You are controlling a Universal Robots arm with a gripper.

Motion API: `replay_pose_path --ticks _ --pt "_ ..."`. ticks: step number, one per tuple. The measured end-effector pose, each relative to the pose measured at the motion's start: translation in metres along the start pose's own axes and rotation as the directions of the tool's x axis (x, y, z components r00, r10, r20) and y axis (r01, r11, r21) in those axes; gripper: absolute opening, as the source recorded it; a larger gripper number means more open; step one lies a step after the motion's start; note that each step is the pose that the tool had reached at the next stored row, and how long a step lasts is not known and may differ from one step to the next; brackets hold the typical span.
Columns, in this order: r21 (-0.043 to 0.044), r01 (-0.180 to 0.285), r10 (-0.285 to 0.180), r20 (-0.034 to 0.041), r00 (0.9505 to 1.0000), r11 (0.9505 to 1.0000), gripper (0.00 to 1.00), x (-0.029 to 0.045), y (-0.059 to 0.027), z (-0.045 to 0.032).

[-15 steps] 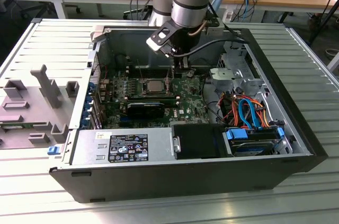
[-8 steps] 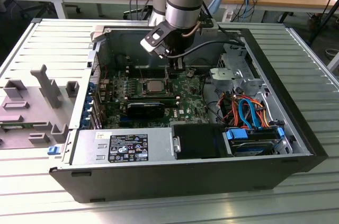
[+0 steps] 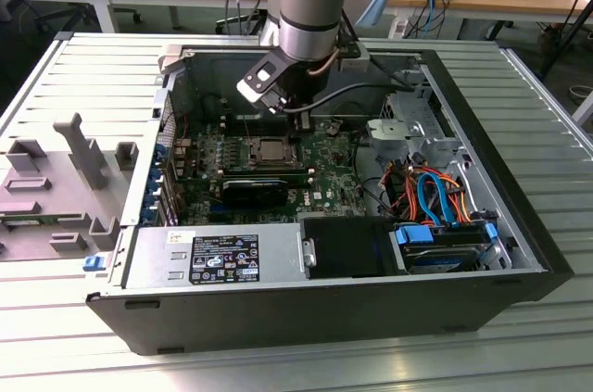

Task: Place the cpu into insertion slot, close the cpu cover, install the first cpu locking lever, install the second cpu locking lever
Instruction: 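Close the cpu cover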

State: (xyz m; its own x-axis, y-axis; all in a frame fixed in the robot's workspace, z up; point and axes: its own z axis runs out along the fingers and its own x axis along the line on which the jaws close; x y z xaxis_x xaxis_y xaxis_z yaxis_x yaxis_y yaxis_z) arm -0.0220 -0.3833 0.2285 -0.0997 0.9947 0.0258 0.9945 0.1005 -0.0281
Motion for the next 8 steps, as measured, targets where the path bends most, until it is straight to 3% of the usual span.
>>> replay_pose_path --ticks 4,8 --pt "0.0003 0.013 -0.013 -0.0003 0.9999 0.9999 0.11 0.0009 -0.0104 0.0076" --pt "0.0001 0.014 -0.014 -0.0005 0.9999 0.9999 0.11 0.0028 -0.0308 0.0136"
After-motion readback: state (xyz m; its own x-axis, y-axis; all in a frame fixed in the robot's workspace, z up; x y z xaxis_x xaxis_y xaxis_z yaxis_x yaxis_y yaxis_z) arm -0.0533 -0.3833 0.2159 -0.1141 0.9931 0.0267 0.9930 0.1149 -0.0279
